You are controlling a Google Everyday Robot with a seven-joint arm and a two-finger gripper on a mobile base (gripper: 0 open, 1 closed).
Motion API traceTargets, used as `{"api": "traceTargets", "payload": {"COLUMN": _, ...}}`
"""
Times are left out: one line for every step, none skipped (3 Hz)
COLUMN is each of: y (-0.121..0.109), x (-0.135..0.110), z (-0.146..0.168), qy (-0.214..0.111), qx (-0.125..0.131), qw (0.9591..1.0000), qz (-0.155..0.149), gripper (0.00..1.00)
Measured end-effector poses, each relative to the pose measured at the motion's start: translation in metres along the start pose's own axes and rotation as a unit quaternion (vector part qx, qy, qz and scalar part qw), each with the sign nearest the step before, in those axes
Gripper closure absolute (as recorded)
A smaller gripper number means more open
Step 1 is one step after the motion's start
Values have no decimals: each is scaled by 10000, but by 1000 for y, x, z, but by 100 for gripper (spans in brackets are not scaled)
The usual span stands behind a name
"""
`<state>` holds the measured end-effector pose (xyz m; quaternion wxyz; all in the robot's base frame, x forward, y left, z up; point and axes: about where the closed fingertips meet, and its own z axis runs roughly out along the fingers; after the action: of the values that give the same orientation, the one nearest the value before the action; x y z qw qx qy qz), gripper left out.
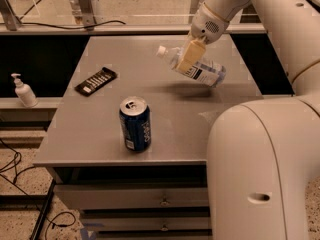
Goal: Knock blue plastic bottle over
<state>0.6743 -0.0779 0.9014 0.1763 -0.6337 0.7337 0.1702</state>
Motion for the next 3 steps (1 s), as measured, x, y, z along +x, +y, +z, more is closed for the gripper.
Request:
{"api": "traceTargets", "payload": {"y": 9, "x": 4, "z": 5, "qy": 57, "qx": -227, "qw": 9997, "qz": -45, "gripper": 58}}
{"api": "traceTargets", "payload": {"y": 13, "x": -1, "z": 7, "qy": -45, "qx": -324, "qw": 9994, "qz": -146, "gripper": 35}}
{"api": "traceTargets", "payload": {"y": 15, "x": -7, "z": 9, "qy": -106, "qx": -363, "qw": 9990, "qz": -240, "gripper": 13}}
